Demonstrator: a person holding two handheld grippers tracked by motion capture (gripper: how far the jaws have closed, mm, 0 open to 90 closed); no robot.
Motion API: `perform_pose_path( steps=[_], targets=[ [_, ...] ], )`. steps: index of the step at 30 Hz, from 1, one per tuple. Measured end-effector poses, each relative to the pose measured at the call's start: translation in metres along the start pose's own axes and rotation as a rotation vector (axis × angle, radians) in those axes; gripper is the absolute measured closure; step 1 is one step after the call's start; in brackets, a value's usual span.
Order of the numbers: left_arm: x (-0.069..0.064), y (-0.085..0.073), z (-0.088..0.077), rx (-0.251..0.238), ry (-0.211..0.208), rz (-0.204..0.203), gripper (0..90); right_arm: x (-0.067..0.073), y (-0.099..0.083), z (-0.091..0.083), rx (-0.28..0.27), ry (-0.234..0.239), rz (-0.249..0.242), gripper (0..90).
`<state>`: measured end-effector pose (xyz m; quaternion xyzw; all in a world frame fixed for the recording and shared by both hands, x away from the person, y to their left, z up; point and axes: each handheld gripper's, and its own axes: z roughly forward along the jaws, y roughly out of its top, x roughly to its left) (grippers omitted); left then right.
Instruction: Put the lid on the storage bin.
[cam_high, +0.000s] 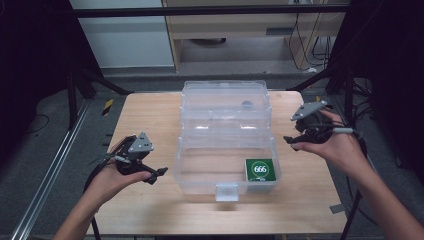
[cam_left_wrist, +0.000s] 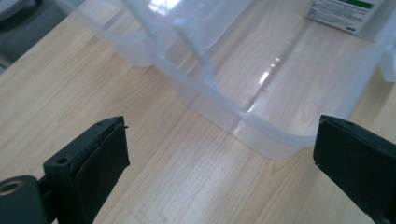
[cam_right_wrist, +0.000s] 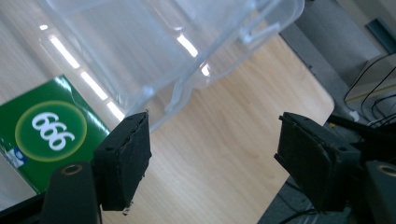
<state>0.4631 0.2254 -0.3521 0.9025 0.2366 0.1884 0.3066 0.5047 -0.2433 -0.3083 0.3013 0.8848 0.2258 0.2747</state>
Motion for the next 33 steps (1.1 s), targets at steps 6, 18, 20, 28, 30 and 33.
perform_pose_path(
  steps=[6,18,20,28,30,33],
  targets=[
    [-0.017,0.03,0.005,0.011,-0.044,0.096,6.9,-0.008,0.045,-0.002,0.007,0.018,-0.105,33.6],
    [-0.048,0.06,0.035,0.118,-0.169,0.247,15.8,0.008,0.109,0.036,0.097,0.108,-0.38,56.1],
    [-0.055,0.064,0.038,0.138,-0.176,0.283,15.1,0.012,0.117,0.048,0.131,0.119,-0.427,57.4],
    [-0.06,0.063,0.051,0.203,-0.216,0.317,14.2,0.013,0.127,0.068,0.178,0.154,-0.473,61.5],
    [-0.062,0.063,0.054,0.219,-0.223,0.328,17.4,0.012,0.128,0.072,0.192,0.163,-0.484,63.6],
    [-0.065,0.063,0.057,0.237,-0.255,0.34,24.3,0.012,0.129,0.079,0.2,0.192,-0.496,69.7]
  ],
)
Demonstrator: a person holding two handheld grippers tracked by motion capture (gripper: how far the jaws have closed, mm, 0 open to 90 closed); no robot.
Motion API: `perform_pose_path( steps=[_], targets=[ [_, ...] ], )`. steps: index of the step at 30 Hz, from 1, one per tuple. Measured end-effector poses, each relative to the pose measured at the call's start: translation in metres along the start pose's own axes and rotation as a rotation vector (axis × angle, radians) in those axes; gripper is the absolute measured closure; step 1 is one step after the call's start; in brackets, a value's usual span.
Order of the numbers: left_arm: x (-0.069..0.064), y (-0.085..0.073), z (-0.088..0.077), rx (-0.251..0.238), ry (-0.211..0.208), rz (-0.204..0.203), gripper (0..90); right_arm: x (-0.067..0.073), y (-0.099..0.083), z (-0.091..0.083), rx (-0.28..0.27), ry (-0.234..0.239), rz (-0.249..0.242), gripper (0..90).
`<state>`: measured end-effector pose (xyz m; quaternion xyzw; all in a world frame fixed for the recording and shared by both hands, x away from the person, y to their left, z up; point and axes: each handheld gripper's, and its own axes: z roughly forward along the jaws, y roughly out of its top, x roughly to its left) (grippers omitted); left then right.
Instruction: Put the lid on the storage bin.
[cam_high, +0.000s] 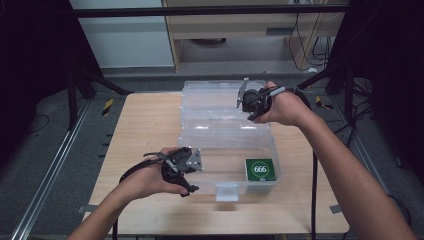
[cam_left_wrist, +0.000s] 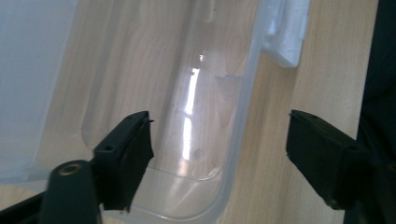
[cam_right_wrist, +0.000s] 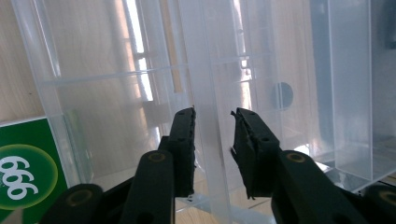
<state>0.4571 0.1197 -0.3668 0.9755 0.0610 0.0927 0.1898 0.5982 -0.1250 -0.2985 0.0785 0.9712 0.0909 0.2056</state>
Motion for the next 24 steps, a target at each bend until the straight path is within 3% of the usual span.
perform_pose_path(
  steps=[8,20,24],
  targets=[
    [0.0,0.003,0.009,0.039,-0.041,0.023,48.2,0.001,0.003,0.004,0.007,0.013,-0.028,78.1],
    [0.001,0.003,0.024,0.077,-0.091,0.026,76.6,0.002,0.004,0.005,0.01,0.009,-0.032,78.9],
    [0.001,0.003,0.025,0.071,-0.095,0.022,82.0,0.002,0.004,0.005,0.005,0.01,-0.033,78.9]
  ],
)
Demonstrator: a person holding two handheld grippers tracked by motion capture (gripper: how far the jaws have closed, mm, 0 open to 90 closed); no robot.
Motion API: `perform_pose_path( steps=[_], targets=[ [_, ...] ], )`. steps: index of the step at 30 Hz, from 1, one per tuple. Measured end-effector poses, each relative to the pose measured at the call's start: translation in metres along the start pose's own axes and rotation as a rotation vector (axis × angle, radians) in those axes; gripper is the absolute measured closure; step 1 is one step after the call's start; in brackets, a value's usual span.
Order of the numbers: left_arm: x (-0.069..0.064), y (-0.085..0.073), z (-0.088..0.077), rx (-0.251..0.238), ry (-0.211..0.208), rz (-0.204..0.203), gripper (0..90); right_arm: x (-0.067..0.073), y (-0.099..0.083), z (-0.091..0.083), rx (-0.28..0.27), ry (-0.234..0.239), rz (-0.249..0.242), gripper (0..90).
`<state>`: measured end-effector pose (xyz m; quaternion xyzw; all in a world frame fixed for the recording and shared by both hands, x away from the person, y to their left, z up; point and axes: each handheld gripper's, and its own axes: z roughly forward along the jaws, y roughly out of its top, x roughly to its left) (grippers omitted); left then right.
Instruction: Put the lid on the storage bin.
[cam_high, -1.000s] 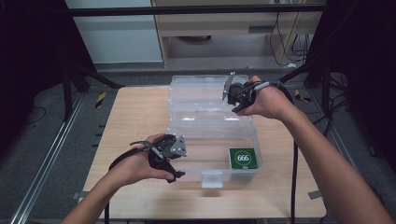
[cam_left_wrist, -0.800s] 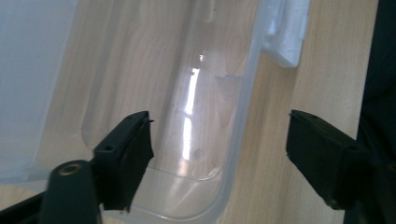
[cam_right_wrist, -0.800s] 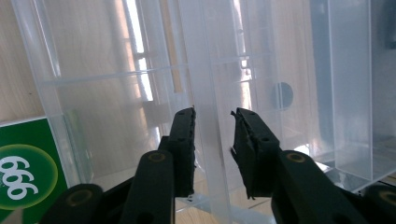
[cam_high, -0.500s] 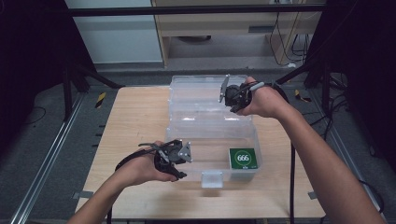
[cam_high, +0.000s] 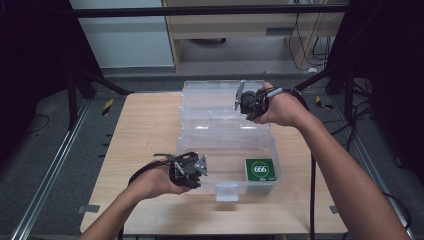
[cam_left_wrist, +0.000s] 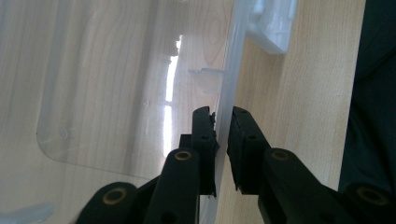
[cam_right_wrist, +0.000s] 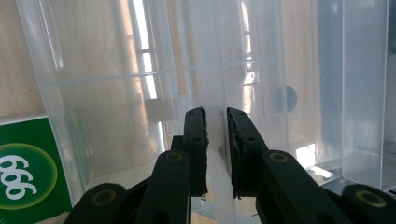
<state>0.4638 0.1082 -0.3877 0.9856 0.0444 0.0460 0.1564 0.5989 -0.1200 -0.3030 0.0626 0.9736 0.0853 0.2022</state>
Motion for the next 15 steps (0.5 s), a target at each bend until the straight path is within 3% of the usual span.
perform_pose_path(
  steps=[10,15],
  targets=[
    [-0.0037,-0.0008,0.0003,-0.013,0.038,-0.026,82.1,0.0022,0.0043,-0.002,0.001,0.012,-0.035,83.7],
    [-0.0044,-0.0005,0.0004,-0.015,0.046,-0.04,81.8,0.0033,0.0061,-0.0062,0.0,0.039,-0.017,85.9]
  ],
)
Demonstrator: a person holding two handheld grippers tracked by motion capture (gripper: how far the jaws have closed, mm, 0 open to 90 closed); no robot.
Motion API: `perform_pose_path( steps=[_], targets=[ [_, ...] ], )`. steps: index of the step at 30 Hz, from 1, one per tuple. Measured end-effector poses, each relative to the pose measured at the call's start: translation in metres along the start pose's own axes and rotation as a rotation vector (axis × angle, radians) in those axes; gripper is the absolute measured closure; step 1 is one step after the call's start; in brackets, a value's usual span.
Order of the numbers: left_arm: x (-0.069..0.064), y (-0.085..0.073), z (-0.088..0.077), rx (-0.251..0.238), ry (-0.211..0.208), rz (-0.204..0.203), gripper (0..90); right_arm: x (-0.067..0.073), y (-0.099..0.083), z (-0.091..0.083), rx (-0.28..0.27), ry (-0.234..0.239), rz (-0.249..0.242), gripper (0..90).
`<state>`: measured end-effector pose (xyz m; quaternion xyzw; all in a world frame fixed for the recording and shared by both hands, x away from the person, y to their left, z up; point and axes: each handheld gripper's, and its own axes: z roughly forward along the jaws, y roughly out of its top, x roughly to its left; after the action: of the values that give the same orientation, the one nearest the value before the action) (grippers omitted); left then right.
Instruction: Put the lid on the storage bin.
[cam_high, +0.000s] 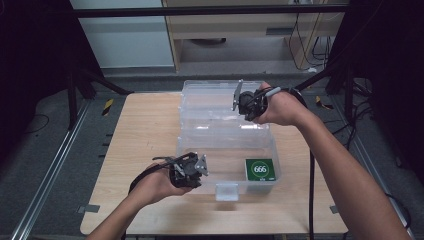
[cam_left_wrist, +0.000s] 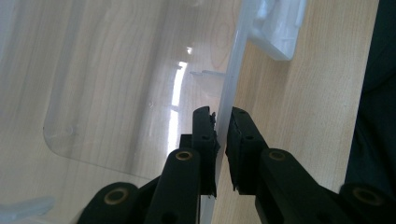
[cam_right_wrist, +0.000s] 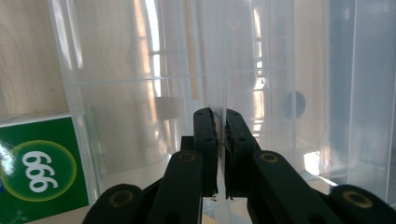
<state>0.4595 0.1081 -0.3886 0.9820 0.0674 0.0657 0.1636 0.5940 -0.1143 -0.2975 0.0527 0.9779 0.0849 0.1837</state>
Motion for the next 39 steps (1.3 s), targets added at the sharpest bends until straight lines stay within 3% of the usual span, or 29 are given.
perform_pose_path(
  steps=[8,14,19,21,28,31,39],
  targets=[
    [-0.001,-0.001,0.001,-0.009,0.015,-0.003,81.4,0.005,0.002,-0.007,-0.013,0.02,0.006,87.6],
    [-0.002,0.0,0.001,-0.011,0.024,-0.017,81.0,0.02,0.002,-0.017,-0.017,0.004,-0.022,87.9],
    [-0.006,-0.002,0.002,-0.025,0.054,-0.009,80.4,0.035,-0.001,-0.025,-0.043,-0.014,-0.041,87.9],
    [-0.006,-0.002,0.002,-0.028,0.054,-0.024,80.3,0.04,-0.003,-0.027,-0.054,-0.018,-0.045,87.7],
    [-0.004,0.0,0.003,-0.016,0.061,-0.039,79.8,0.038,-0.003,-0.026,-0.043,-0.017,-0.041,87.0],
    [-0.004,0.001,0.003,-0.004,0.071,-0.023,79.6,0.039,-0.002,-0.026,-0.054,-0.022,-0.045,87.1],
    [-0.005,0.001,0.004,-0.013,0.085,-0.05,78.3,0.057,-0.008,-0.032,-0.088,-0.051,-0.06,87.2]
  ],
)
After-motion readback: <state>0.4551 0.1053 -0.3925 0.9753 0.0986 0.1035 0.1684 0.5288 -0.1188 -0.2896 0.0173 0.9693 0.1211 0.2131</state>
